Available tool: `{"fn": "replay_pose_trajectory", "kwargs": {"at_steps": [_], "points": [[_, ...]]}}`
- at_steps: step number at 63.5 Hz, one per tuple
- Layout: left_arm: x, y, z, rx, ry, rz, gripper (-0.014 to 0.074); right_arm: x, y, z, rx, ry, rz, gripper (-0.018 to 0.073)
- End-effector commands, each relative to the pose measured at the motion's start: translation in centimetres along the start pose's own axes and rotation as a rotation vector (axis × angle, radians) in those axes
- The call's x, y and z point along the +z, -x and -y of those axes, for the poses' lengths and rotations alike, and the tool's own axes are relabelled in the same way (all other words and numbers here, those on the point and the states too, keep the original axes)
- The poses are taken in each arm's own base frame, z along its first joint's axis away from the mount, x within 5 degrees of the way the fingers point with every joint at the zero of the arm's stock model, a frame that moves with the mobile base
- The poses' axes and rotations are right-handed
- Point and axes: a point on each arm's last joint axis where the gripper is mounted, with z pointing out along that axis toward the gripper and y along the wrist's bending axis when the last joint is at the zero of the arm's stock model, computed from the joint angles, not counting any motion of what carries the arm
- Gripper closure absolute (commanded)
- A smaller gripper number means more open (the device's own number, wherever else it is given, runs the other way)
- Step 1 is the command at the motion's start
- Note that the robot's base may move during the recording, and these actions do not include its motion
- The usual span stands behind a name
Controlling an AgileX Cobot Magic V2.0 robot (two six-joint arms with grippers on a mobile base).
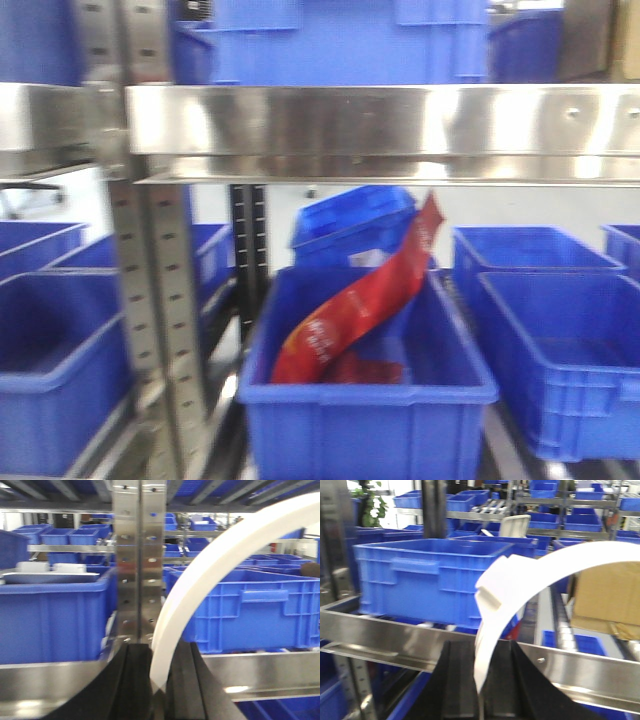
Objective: Grab PVC pipe and place in blue bin
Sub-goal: 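Drive the base up to the steel shelf of blue bins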
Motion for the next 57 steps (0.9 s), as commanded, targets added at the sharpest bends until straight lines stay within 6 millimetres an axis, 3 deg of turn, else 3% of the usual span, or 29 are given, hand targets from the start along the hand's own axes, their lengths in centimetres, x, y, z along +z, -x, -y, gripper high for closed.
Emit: {"fn": "replay_pose_trajectory", "kwargs": {"at_steps": [1, 57], "points": [[-0.11, 0.41, 0.00, -0.007, -0.001, 0.035, 0.0707, -0.04, 0.21, 0.02, -0.012, -0.003, 0.023, 0.0721], [0.06, 0.38, -0.01, -0.007, 0.000, 0.032, 0.0707, 0.09, 0.20, 0.03, -0.012, -0.003, 0.021, 0.0721]]}}
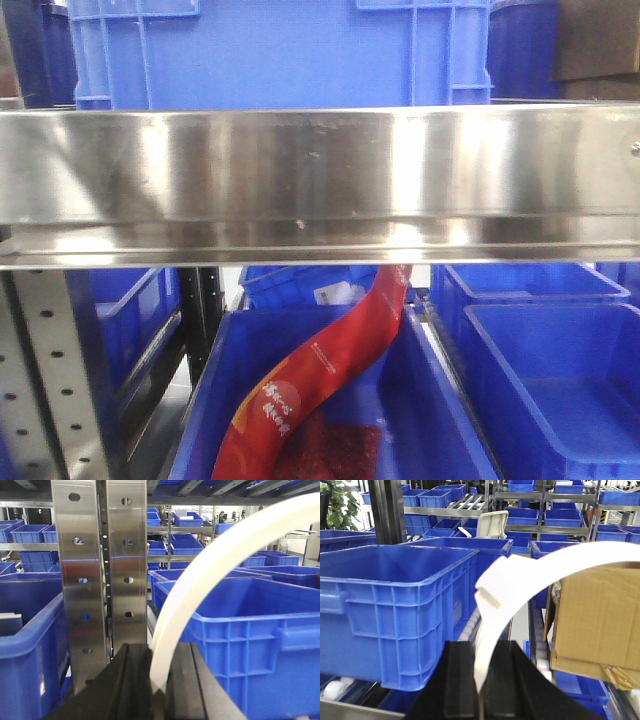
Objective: Grab PVC pipe and place in blue bin
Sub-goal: 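Drive the base up to the steel shelf of blue bins, then move both grippers holding the pipe over an open blue bin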
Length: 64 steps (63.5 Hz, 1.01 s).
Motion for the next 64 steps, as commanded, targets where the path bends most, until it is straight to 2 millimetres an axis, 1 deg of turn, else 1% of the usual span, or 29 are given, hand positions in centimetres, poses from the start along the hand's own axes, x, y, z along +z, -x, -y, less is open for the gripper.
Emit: {"fn": "replay_pose_trajectory", "kwargs": {"at_steps": [1, 58, 64], "points": [[0.04, 0.41, 0.00, -0.007, -0.001, 0.029, 0.0707, 0.04, 0.21, 0.03, -0.012, -0.003, 0.022, 0.0721], [0.04, 0.41, 0.00, -0.007, -0.001, 0.029, 0.0707, 0.04, 0.21, 0.03, -0.012, -0.003, 0.022, 0.0721], [0.04, 0.41, 0.00, -0.007, -0.001, 0.029, 0.0707, 0.03, 0.56, 0.03, -0.012, -0.004, 0.061, 0.0721]]}}
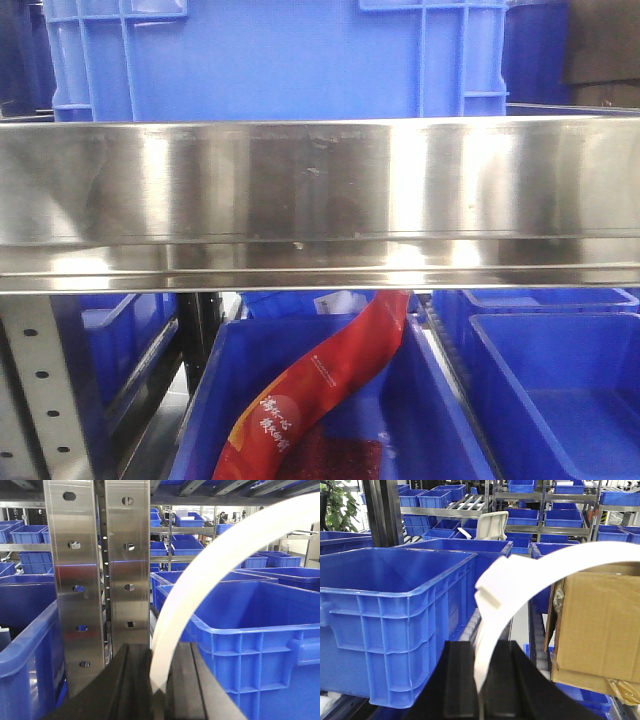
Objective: Grab PVC pipe and place in blue bin
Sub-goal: 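Move both grippers holding the pipe over an open blue bin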
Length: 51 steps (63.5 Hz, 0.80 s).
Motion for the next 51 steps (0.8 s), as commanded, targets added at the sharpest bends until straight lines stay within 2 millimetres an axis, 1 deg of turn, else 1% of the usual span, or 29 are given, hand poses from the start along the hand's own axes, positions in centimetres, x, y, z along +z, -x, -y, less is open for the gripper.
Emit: {"fn": "replay_pose_trajectory", "kwargs": {"at_steps": [1, 11, 16, 22, 25, 32, 33, 37, 41, 44, 48, 51], "points": [[0.0, 0.4, 0.0, -0.007, -0.001, 0.029, 0.0707, 0.0, 0.6, 0.0, -0.012, -0.004, 0.060, 0.0721], [0.0, 0.4, 0.0, -0.016, -0.003, 0.029, 0.0707, 0.1, 0.7, 0.0, -0.012, -0.004, 0.070, 0.0721], [0.4, 0.4, 0.2, -0.087, -0.021, 0.014, 0.0707, 0.4, 0.5, 0.0, -0.008, 0.002, 0.033, 0.0721], [1.2, 0.6, 0.5, -0.108, -0.056, -0.096, 0.0707, 1.3, 0.7, -0.5, 0.041, 0.053, -0.059, 0.0721], [2.0, 0.8, 0.6, -0.100, -0.069, -0.155, 0.0707, 1.9, 1.0, -0.9, 0.026, 0.090, -0.088, 0.0721], [3.7, 2.1, 0.6, -0.086, -0.079, -0.197, 0.0707, 3.8, 2.2, -2.0, -0.053, 0.174, -0.105, 0.0721], [4.0, 2.4, 0.6, -0.086, -0.080, -0.198, 0.0707, 4.3, 2.3, -2.1, -0.061, 0.184, -0.109, 0.0721], [5.1, 3.7, 0.5, -0.085, -0.081, -0.192, 0.0707, 5.7, 2.9, -2.9, -0.070, 0.224, -0.109, 0.0721], [6.2, 4.6, 0.6, -0.097, -0.089, -0.203, 0.0707, 7.0, 3.3, -3.8, -0.075, 0.262, -0.123, 0.0721], [6.8, 5.6, 0.6, -0.114, -0.100, -0.200, 0.0707, 8.4, 3.5, -4.5, -0.080, 0.287, -0.147, 0.0721], [8.1, 6.6, 0.8, -0.141, -0.127, -0.231, 0.0707, 10.5, 3.7, -5.9, -0.089, 0.326, -0.185, 0.0721], [8.9, 7.3, 1.0, -0.139, -0.145, -0.244, 0.0707, 11.5, 4.2, -6.6, -0.092, 0.345, -0.191, 0.0721]]}}
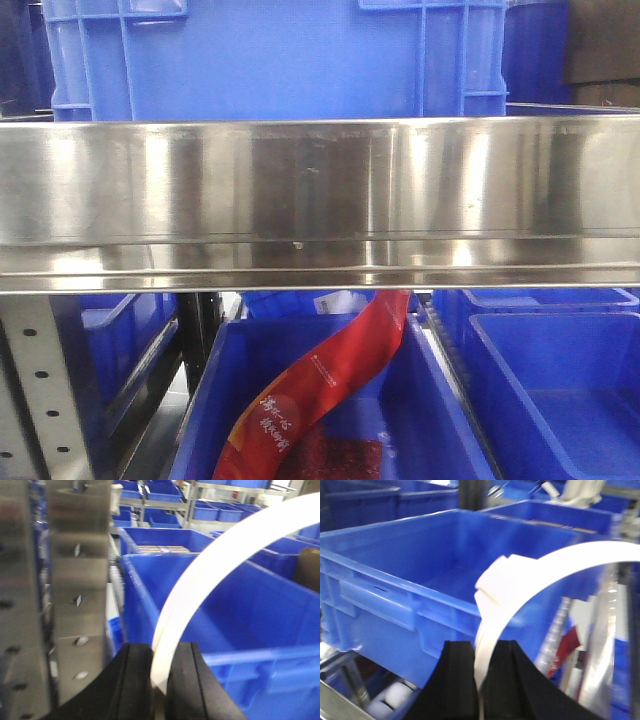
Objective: Grab PVC pipe and place in blue bin
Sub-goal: 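Move both grippers holding the pipe over an open blue bin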
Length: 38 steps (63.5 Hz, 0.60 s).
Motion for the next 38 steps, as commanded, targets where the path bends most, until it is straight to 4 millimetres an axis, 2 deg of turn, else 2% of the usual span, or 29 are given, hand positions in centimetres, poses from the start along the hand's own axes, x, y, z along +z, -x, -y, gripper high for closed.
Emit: {"fn": "replay_pose_trajectory", "kwargs": {"at_steps": [1, 13, 20, 29, 38], "points": [[0.9, 1.7, 0.6, -0.012, -0.050, -0.017, 0.0707, 2.5, 1.3, -0.6, -0.016, 0.034, 0.004, 0.0721], [4.4, 3.8, 2.7, 0.034, -0.168, -0.060, 0.0707, 6.5, 3.7, -1.6, -0.025, 0.073, -0.006, 0.0721], [6.6, 4.4, 4.4, 0.069, -0.231, -0.075, 0.0707, 7.8, 5.1, -1.7, -0.018, 0.078, 0.010, 0.0721], [10.0, 5.1, 6.7, 0.155, -0.280, -0.105, 0.0707, 8.6, 6.9, -1.7, -0.009, 0.082, 0.048, 0.0721], [13.4, 5.4, 7.6, 0.033, -0.283, -0.217, 0.0707, 8.8, 7.7, -2.1, 0.048, 0.117, 0.032, 0.0721]]}}
